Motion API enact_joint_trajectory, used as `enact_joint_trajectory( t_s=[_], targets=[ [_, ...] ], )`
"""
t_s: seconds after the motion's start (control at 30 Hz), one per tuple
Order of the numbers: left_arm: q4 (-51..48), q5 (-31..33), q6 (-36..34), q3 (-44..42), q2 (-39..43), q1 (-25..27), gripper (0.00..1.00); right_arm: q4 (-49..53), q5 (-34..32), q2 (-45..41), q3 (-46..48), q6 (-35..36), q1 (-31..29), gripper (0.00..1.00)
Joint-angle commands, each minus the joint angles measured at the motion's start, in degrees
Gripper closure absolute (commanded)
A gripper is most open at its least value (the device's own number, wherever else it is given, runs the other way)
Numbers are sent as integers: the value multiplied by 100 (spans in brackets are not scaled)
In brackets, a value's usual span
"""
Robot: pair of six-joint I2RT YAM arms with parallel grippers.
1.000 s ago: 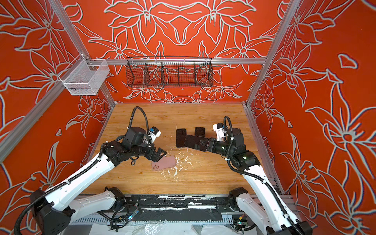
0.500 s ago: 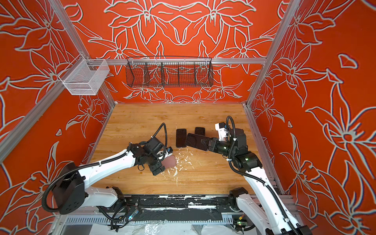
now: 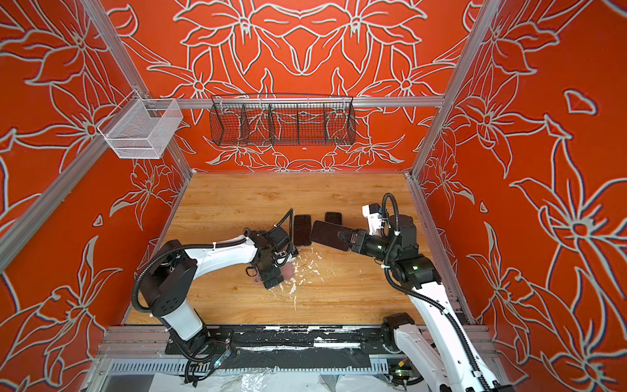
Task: Put the phone into the phone case
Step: 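Grasp the pink case's edge with the left gripper and lift it, then carry the pink case toward the black phones with the left gripper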
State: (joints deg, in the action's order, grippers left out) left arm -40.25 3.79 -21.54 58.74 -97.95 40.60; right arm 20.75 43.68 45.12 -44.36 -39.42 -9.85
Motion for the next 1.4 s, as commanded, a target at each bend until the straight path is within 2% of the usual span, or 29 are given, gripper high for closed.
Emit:
enact_joint_trajectory(
  t_s=[0.0, 0.3, 0.7, 0.93, 1.17, 1.37],
  targets=[
    [94, 208, -23, -117, -310, 27, 1, -231, 333, -92, -95, 86, 116, 100],
    [140, 480, -134, -44, -461, 31, 3, -459, 522, 31, -38, -26, 246, 100],
    [-387, 323, 128, 577, -1096, 31, 0, -365, 580, -83, -54, -35, 314, 100],
    [-720, 148, 873, 1045, -1297, 44, 20, -322, 619, -149, -64, -15, 426, 100],
    [-646, 65, 1445, 1022, -875, 191, 22, -258, 686, -223, -86, -1, 563, 100],
    [-340, -396, 1770, 811, -315, 291, 22, -263, 749, -218, -119, -30, 645, 100]
  ],
)
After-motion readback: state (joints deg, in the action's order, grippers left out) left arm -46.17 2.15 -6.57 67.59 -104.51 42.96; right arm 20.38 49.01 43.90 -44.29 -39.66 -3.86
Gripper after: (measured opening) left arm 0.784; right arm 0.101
